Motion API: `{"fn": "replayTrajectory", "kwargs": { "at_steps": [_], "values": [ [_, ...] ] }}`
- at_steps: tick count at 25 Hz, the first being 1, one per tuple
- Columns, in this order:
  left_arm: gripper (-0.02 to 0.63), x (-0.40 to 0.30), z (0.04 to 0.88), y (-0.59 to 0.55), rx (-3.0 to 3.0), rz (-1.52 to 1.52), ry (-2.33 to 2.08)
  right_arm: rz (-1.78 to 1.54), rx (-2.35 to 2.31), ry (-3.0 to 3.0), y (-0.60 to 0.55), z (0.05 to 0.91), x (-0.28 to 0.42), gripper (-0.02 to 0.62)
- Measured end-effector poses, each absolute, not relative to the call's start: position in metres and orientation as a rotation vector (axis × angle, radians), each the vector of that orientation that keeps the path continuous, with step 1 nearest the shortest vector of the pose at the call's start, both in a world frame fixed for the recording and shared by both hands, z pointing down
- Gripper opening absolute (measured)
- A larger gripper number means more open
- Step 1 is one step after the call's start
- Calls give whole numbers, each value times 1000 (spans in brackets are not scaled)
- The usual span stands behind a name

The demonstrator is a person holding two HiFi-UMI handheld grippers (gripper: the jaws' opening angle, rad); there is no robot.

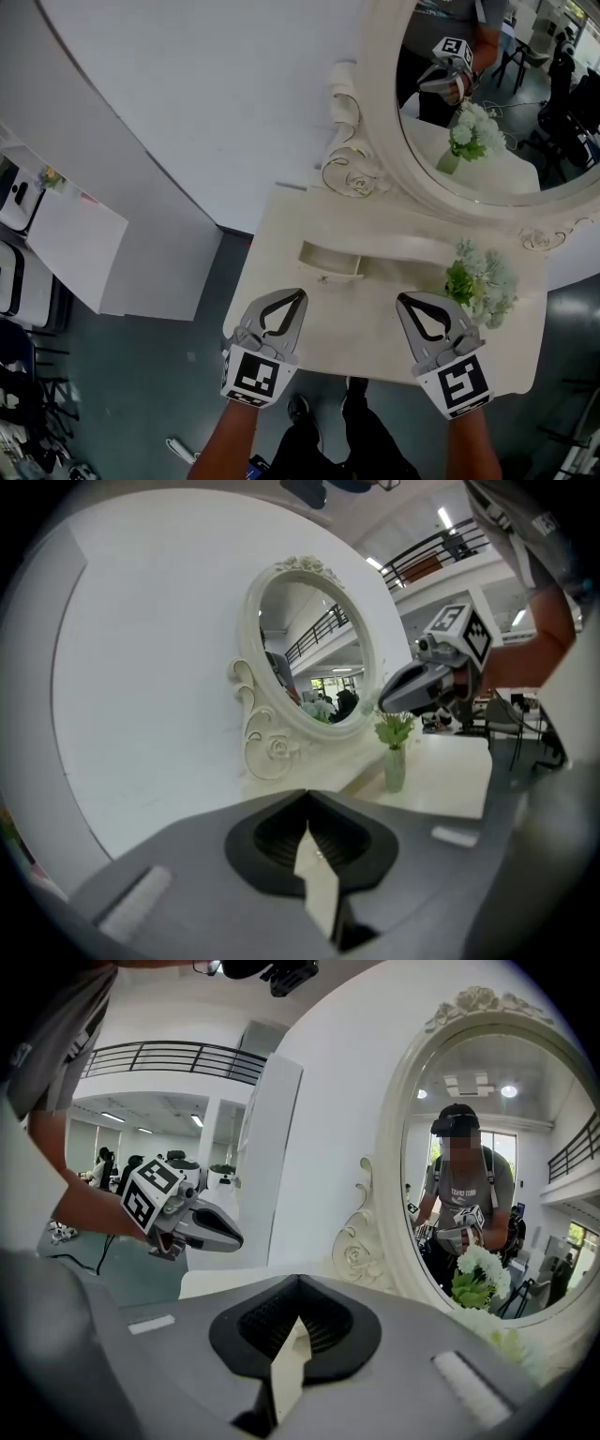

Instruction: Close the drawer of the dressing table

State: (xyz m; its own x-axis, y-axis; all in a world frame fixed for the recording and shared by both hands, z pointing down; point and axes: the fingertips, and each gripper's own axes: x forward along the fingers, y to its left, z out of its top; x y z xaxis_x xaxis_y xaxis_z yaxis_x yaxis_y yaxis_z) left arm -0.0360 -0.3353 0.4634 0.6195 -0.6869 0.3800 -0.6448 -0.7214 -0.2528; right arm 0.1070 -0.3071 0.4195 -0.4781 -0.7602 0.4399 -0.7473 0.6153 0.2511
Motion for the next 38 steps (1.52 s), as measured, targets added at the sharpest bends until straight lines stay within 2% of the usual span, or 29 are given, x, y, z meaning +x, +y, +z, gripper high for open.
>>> {"fn": "replayTrajectory", "kwargs": {
  "at_steps": [29,38],
  "values": [
    [5,-10,605,-376,-2815,-893,1127,83,1151,-2363,-345,501,109,2],
    [60,-4,628,-381,-2821,-942,1096,114,1157,-2378,-354,514,106,2]
  ]
}}
